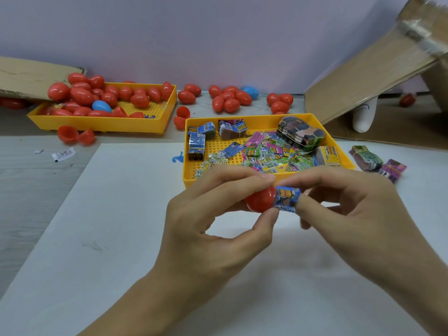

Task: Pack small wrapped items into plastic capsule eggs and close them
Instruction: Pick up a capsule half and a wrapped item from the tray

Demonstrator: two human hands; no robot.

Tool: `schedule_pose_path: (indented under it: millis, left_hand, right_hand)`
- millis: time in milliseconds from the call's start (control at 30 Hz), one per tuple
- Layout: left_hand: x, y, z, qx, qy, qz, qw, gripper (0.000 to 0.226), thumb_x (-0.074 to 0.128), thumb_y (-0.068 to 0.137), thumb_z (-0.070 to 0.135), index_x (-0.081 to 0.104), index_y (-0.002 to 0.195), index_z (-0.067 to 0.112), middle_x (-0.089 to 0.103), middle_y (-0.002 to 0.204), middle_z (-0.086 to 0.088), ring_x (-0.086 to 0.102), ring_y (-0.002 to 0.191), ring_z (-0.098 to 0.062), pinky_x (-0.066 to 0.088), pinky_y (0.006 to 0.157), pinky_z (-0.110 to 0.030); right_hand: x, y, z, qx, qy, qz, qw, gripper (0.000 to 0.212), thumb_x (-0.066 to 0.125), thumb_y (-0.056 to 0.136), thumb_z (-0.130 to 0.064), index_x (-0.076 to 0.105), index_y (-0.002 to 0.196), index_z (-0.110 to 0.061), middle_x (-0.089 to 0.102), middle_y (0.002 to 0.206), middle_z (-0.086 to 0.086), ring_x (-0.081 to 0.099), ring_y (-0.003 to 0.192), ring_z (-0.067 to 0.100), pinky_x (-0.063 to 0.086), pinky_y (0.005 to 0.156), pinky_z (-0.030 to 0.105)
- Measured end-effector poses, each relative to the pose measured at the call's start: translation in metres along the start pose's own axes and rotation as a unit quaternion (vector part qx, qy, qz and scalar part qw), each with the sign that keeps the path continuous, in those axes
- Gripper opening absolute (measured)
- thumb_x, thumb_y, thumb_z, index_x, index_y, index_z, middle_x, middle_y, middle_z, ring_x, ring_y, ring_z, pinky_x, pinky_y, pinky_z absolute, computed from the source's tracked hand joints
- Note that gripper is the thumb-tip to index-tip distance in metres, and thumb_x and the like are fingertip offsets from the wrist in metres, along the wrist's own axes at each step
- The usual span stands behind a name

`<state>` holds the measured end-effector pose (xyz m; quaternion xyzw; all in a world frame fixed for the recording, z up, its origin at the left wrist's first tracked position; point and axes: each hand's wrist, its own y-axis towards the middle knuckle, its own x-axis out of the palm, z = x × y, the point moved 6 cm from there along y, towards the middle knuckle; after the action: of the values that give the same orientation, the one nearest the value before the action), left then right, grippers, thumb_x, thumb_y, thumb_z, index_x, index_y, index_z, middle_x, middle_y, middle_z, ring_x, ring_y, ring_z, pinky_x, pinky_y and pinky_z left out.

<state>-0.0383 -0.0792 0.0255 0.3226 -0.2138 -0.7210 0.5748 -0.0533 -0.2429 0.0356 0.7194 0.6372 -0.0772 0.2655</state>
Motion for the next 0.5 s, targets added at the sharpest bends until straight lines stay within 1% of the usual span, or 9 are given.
schedule_pose_path:
  millis: [100, 133, 167, 233, 267, 333, 400, 433, 500]
  left_hand:
    - [0.001, 0.000, -0.009, -0.049, -0.044, -0.009, 0.998, 0.038, 0.077, 0.080, 0.009, 0.067, 0.116, 0.012, 0.064, 0.110, -0.006, 0.069, 0.099, -0.024, 0.059, 0.082, -0.027]
    - [0.001, -0.001, -0.012, -0.066, -0.059, -0.009, 0.996, 0.040, 0.079, 0.079, 0.007, 0.066, 0.117, 0.012, 0.064, 0.110, -0.006, 0.070, 0.098, -0.025, 0.059, 0.082, -0.027]
    - [0.001, -0.001, -0.015, -0.080, -0.070, -0.006, 0.994, 0.040, 0.079, 0.079, 0.007, 0.066, 0.117, 0.013, 0.063, 0.109, -0.006, 0.070, 0.097, -0.025, 0.059, 0.082, -0.026]
    - [0.000, 0.000, -0.018, -0.096, -0.081, 0.001, 0.992, 0.037, 0.078, 0.080, 0.010, 0.067, 0.116, 0.014, 0.064, 0.108, -0.004, 0.071, 0.094, -0.026, 0.059, 0.079, -0.025]
    - [-0.001, 0.000, -0.017, -0.097, -0.082, 0.004, 0.992, 0.036, 0.076, 0.081, 0.012, 0.067, 0.115, 0.015, 0.064, 0.108, -0.002, 0.071, 0.093, -0.027, 0.058, 0.078, -0.025]
    - [-0.002, 0.000, -0.016, -0.096, -0.082, 0.006, 0.992, 0.034, 0.073, 0.081, 0.013, 0.067, 0.115, 0.016, 0.064, 0.107, -0.001, 0.071, 0.091, -0.029, 0.058, 0.077, -0.024]
    - [-0.002, 0.000, -0.015, -0.097, -0.079, 0.006, 0.992, 0.034, 0.073, 0.081, 0.014, 0.067, 0.115, 0.016, 0.063, 0.107, -0.001, 0.070, 0.091, -0.029, 0.058, 0.076, -0.024]
    - [-0.002, 0.000, -0.015, -0.098, -0.080, 0.006, 0.992, 0.034, 0.073, 0.081, 0.014, 0.067, 0.114, 0.017, 0.063, 0.107, 0.000, 0.070, 0.092, -0.028, 0.058, 0.076, -0.024]
    - [-0.002, 0.001, -0.015, -0.100, -0.083, 0.007, 0.991, 0.034, 0.073, 0.081, 0.015, 0.067, 0.114, 0.017, 0.063, 0.107, 0.002, 0.070, 0.092, -0.027, 0.058, 0.076, -0.023]
  right_hand:
    - [0.001, 0.002, 0.008, 0.033, 0.096, -0.015, 0.995, 0.033, 0.070, 0.083, -0.001, 0.078, 0.089, -0.033, 0.073, 0.073, 0.004, 0.062, 0.051, 0.019, 0.043, 0.038, 0.023]
    - [0.001, 0.003, 0.010, 0.044, 0.108, -0.017, 0.993, 0.035, 0.069, 0.084, 0.002, 0.079, 0.087, -0.032, 0.072, 0.071, 0.009, 0.060, 0.050, 0.028, 0.042, 0.037, 0.023]
    - [0.002, 0.004, 0.010, 0.052, 0.118, -0.020, 0.991, 0.030, 0.073, 0.082, -0.002, 0.079, 0.084, -0.031, 0.071, 0.070, 0.012, 0.058, 0.049, 0.033, 0.041, 0.037, 0.023]
    - [0.005, 0.004, 0.011, 0.066, 0.151, -0.039, 0.985, 0.011, 0.073, 0.075, -0.020, 0.079, 0.081, -0.027, 0.071, 0.071, 0.012, 0.058, 0.047, 0.025, 0.039, 0.036, 0.023]
    - [0.007, 0.004, 0.011, 0.070, 0.164, -0.047, 0.983, 0.011, 0.070, 0.074, -0.025, 0.079, 0.081, -0.025, 0.072, 0.072, 0.009, 0.060, 0.047, 0.018, 0.039, 0.036, 0.022]
    - [0.009, 0.004, 0.014, 0.081, 0.167, -0.052, 0.981, 0.014, 0.067, 0.074, -0.028, 0.078, 0.080, -0.021, 0.072, 0.074, 0.007, 0.062, 0.049, 0.014, 0.039, 0.036, 0.022]
    - [0.009, 0.004, 0.016, 0.087, 0.157, -0.045, 0.983, 0.013, 0.069, 0.074, -0.030, 0.078, 0.079, -0.022, 0.072, 0.072, 0.006, 0.063, 0.049, 0.019, 0.040, 0.036, 0.022]
    - [0.009, 0.004, 0.017, 0.090, 0.154, -0.039, 0.983, 0.010, 0.075, 0.072, -0.033, 0.079, 0.078, -0.025, 0.072, 0.069, 0.006, 0.062, 0.049, 0.026, 0.040, 0.036, 0.023]
    - [0.008, 0.003, 0.017, 0.079, 0.145, -0.027, 0.986, 0.018, 0.084, 0.066, -0.044, 0.079, 0.077, -0.031, 0.071, 0.066, 0.008, 0.061, 0.053, 0.036, 0.041, 0.037, 0.023]
